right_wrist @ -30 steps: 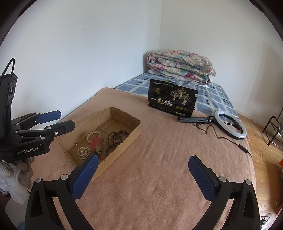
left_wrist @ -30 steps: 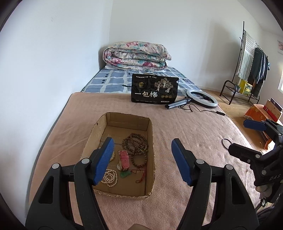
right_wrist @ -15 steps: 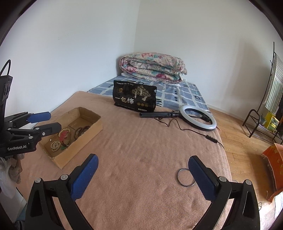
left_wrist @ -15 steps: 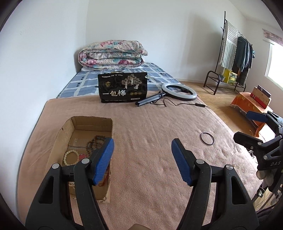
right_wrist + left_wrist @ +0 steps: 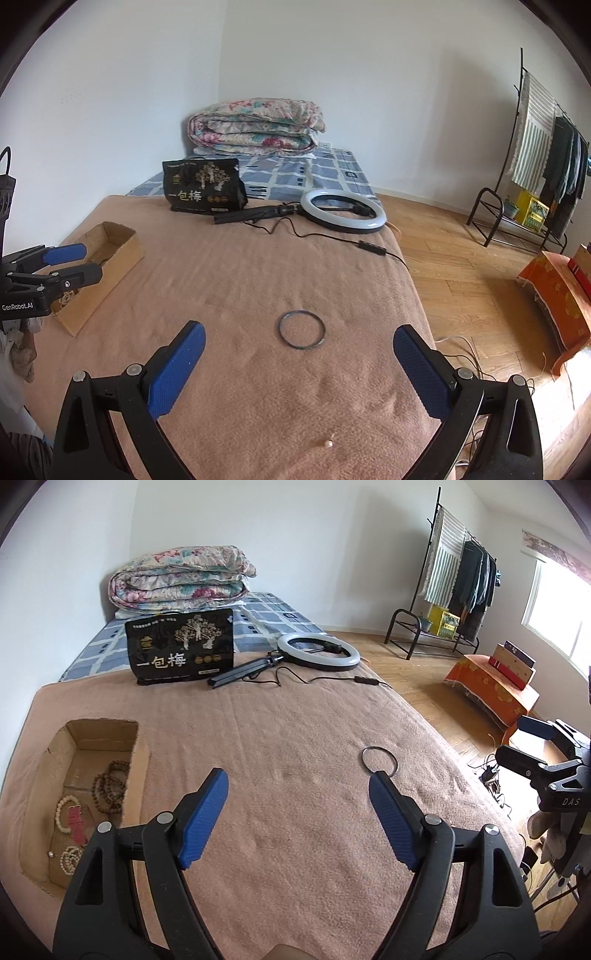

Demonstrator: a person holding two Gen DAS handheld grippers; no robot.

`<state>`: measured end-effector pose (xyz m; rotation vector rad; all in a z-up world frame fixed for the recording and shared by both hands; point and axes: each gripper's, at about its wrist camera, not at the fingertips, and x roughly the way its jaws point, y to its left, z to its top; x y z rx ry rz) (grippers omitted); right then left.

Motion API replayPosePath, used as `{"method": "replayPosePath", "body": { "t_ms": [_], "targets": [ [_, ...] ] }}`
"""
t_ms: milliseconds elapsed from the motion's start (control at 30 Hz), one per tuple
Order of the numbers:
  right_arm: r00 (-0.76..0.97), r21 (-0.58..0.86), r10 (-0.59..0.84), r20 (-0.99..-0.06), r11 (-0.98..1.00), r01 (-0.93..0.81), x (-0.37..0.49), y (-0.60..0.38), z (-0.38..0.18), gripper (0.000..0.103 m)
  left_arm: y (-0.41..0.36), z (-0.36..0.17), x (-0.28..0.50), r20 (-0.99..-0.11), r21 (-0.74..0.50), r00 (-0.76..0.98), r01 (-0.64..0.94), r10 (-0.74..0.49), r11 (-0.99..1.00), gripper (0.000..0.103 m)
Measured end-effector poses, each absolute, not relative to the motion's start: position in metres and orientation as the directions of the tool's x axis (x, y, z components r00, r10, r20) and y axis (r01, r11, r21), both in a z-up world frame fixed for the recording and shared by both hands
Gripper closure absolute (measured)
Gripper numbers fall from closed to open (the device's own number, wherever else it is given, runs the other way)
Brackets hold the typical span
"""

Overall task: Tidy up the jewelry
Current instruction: 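Withdraw both tools from the tray toward the dark blue bangle, then close the left tool on the dark blue bangle while the right tool grasps another pearl earring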

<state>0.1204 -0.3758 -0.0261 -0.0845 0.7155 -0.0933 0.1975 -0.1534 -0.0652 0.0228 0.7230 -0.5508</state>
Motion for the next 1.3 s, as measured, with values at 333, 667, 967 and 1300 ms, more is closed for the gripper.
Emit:
{"method": "replayPosePath", "body": {
  "t_ms": [333,667,967,1300],
  "targets": [
    [0.696,-0.086,-0.16,-0.7,0.986,0.14,0.097,-0.439,-0.061,0.0,-0.219,-0.096,0.214,-0.682,-0.189,0.515,0.562,-0.52,0.805,0.021],
    [0.626,-0.047,-0.134,-0.768,0.987,0.154,0.079,-0.458,-0.113,0.001,-0.294,-0.136,0.231,-0.738,-0.198,0.406,0.633,-0.539,0.749,0.02],
    [0.612,-0.077,-0.121,-0.781,0.992,0.097,0.074,-0.442,-0.137,0.004,-0.341,-0.173,0.249,-0.784,-0.194,0.343,0.657,-0.518,0.729,0.02],
    [0.579,-0.023,-0.064,-0.813,0.997,0.077,0.08,-0.442,-0.157,0.014,-0.376,-0.201,0.261,-0.819,-0.129,0.349,0.66,-0.454,0.74,0.02]
  ]
}}
